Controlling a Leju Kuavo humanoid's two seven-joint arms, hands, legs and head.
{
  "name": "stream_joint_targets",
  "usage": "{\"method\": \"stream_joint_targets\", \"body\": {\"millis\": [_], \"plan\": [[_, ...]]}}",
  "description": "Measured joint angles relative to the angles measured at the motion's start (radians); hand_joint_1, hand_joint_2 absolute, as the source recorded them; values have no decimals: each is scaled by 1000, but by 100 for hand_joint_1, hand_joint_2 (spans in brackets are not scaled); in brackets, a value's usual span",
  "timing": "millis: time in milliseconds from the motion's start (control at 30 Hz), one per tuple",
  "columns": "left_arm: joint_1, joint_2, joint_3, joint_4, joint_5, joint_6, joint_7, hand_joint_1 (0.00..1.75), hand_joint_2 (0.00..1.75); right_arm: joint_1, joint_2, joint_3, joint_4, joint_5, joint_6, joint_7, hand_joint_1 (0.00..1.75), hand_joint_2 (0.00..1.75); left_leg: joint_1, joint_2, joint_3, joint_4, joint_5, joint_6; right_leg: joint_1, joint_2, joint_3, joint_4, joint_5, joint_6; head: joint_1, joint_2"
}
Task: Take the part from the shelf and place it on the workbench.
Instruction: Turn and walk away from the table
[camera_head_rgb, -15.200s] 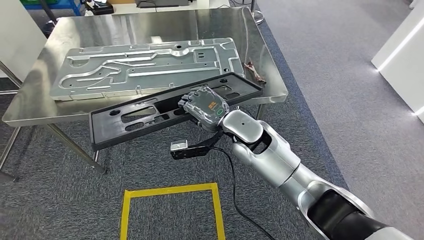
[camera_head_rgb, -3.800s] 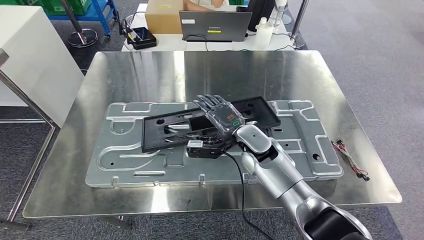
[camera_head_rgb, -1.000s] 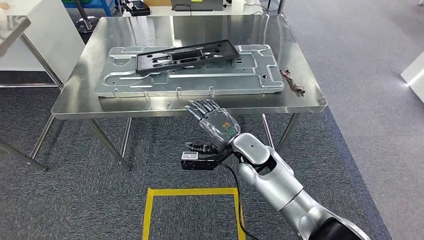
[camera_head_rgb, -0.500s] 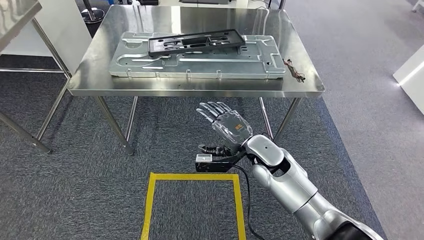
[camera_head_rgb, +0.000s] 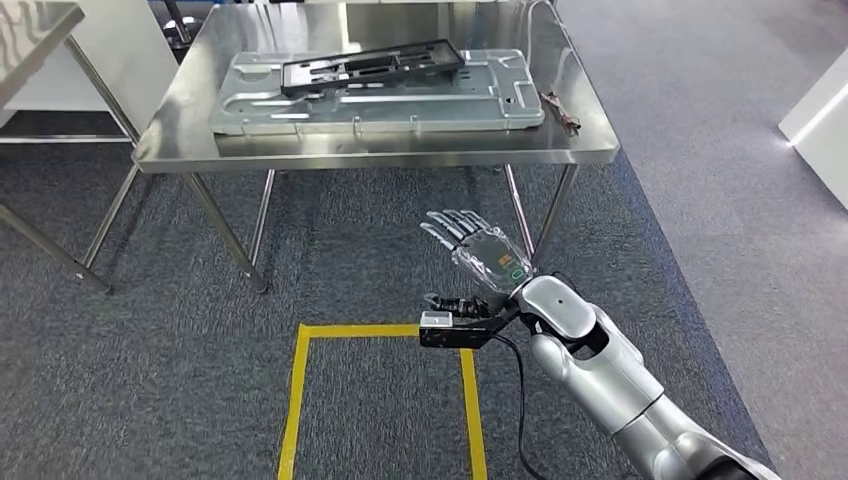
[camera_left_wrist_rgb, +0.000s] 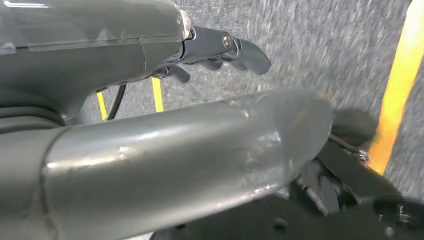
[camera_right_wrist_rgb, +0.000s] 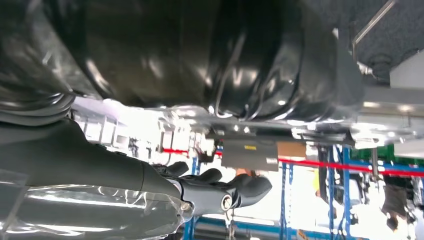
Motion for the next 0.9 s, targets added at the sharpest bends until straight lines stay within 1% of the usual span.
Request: {"method": "stream_joint_targets", "body": {"millis": [33, 67, 100, 133, 167, 200, 233, 267, 300, 333, 367, 400, 433, 467, 500, 533, 567, 600, 633, 667, 700, 733, 767, 800, 833, 867, 900], "plan": [[0, 0, 1, 0, -1, 0, 0, 0, 0, 9, -5, -6, 0, -3, -1, -1, 0, 0, 2, 0, 7, 35, 11, -3, 0, -1, -20, 8, 10, 2, 0, 0], [-1, 0, 3, 0, -1, 0, 0, 0, 0, 19, -9, -13, 0, -5, -2, -1, 0, 0, 3, 0, 29, 38, 38, -4, 0, -2, -41, 17, 19, 5, 0, 0], [-1, 1, 4, 0, -1, 0, 0, 0, 0, 28, -13, -20, -1, -7, -5, -2, 0, 0, 5, 0, 67, 5, 65, -4, -1, -2, -60, 27, 26, 8, 0, 0], [-1, 1, 4, 0, -1, 0, 0, 0, 0, 37, -16, -26, -3, -9, -8, -3, 0, 0, 5, 0, 121, -58, 71, -2, -1, -2, -77, 37, 33, 12, 0, 0], [-2, 2, 5, 0, -2, 0, -1, 0, 0, 45, -20, -33, -6, -11, -10, -5, 0, 0, 4, -1, 177, -135, 59, 2, -1, -2, -90, 47, 38, 16, 0, 0], [-3, 2, 5, 0, -2, 0, -1, 0, 0, 51, -23, -39, -9, -12, -13, -7, 0, 0, 2, -1, 218, -197, 41, 6, 0, -2, -98, 54, 45, 22, 0, 0], [-4, 3, 5, 0, -2, 0, -1, 0, 0, 56, -26, -44, -12, -13, -15, -9, 0, 0, 0, -2, 242, -239, 24, 11, -1, -2, -103, 57, 53, 28, 0, 0], [-4, 3, 5, 0, -2, 0, -1, 0, 0, 60, -28, -47, -14, -14, -17, -10, 0, 0, -2, -3, 247, -257, 21, 16, -2, -2, -106, 57, 61, 34, 0, 0], [-4, 3, 5, 0, -2, 0, -1, 0, 0, 64, -29, -50, -15, -15, -18, -10, 0, 0, -2, -2, 240, -259, 30, 23, -3, -2, -108, 55, 68, 41, 0, 0], [-5, 3, 5, 0, -3, 0, -1, 0, 0, 69, -31, -53, -15, -15, -18, -11, 0, 0, 0, 0, 235, -264, 41, 30, -5, 1, -113, 60, 59, 47, 0, 0], [-6, 3, 5, 0, -3, 0, -1, 0, 0, 76, -34, -57, -15, -14, -20, -10, 0, 0, 2, 2, 226, -269, 55, 39, -6, 4, -122, 79, 31, 53, 0, 0], [-6, 2, 5, 0, -4, 1, -1, 0, 0, 86, -36, -64, -16, -11, -23, -10, 0, 0, 4, 4, 215, -272, 69, 45, -8, 7, -134, 117, -14, 60, 1, 0], [-7, 3, 6, 0, -5, 1, -1, 0, 0, 99, -38, -73, -17, -7, -28, -10, 0, 0, 3, 5, 200, -272, 82, 49, -10, 9, -148, 172, -69, 65, 1, 0], [-6, 3, 6, 0, -5, 2, -1, 0, 0, 115, -38, -84, -18, -2, -35, -10, 0, 0, 3, 5, 183, -271, 95, 51, -12, 10, -162, 235, -115, 70, 0, 0], [-5, 3, 7, 0, -6, 2, -1, 0, 0, 135, -38, -96, -18, 1, -42, -10, 0, 0, 3, 5, 166, -270, 107, 50, -14, 10, -168, 291, -138, 73, 1, 0], [-4, 3, 8, 0, -6, 3, -1, 0, 0, 156, -38, -108, -19, 2, -48, -13, 0, 0, 3, 4, 149, -269, 118, 49, -16, 10, -164, 324, -137, 76, 1, 0], [-3, 3, 9, 0, -6, 3, -1, 0, 0, 179, -38, -122, -20, 4, -54, -19, 0, 0, 3, 4, 133, -267, 129, 48, -17, 10, -146, 327, -115, 77, 0, 0], [-3, 3, 10, 0, -7, 3, -1, 0, 0, 203, -38, -138, -21, 6, -60, -25, 0, 0, 3, 4, 119, -265, 138, 45, -18, 10, -110, 294, -84, 77, 1, 0], [-3, 2, 12, 0, -7, 3, -1, 0, 0, 230, -38, -156, -22, 9, -65, -33, 0, 0, 4, 3, 107, -262, 147, 42, -19, 10, -57, 229, -63, 76, 1, 0], [-3, 2, 15, 0, -7, 3, -1, 0, 0, 258, -38, -178, -24, 11, -72, -41, 0, 0, 2, 2, 97, -259, 155, 37, -17, 10, 3, 145, -58, 72, 0, 0], [-3, 1, 18, 0, -7, 4, -1, 0, 0, 288, -37, -201, -25, 12, -80, -49, 0, 0, 1, 1, 91, -257, 163, 32, -15, 10, 53, 71, -65, 66, 0, 0], [-2, 0, 22, 0, -6, 4, -1, 0, 0, 319, -35, -223, -25, 13, -90, -58, 0, 0, 0, 0, 88, -257, 171, 27, -12, 10, 86, 19, -77, 60, 0, 0], [-1, -1, 25, 0, -6, 5, -1, 0, 0, 348, -33, -243, -23, 13, -99, -66, 0, 0, 0, -1, 86, -259, 180, 21, -9, 11, 97, -5, -83, 52, 0, 0], [1, -1, 29, 0, -6, 7, 0, 0, 0, 376, -29, -260, -19, 11, -104, -71, 0, 0, 0, -1, 85, -262, 186, 14, -10, 10, 93, -8, -78, 43, 0, 0], [2, -1, 32, 0, -6, 8, 0, 0, 0, 401, -22, -276, -12, 7, -106, -75, 0, 0, 1, -1, 81, -259, 182, 9, -11, 9, 85, -9, -69, 35, 0, 0], [3, -1, 35, 0, -6, 9, 2, 0, 0, 425, -13, -293, -1, -1, -103, -79, 0, 0, 2, -1, 73, -243, 159, 4, -12, 7, 77, -9, -60, 24, 0, 0], [5, -1, 38, 0, -5, 10, 4, 0, 0, 448, 1, -316, 17, -10, -100, -87, 0, 0, 3, -1, 62, -209, 118, 1, -14, 5, 66, -9, -50, 15, 0, 0]]}}
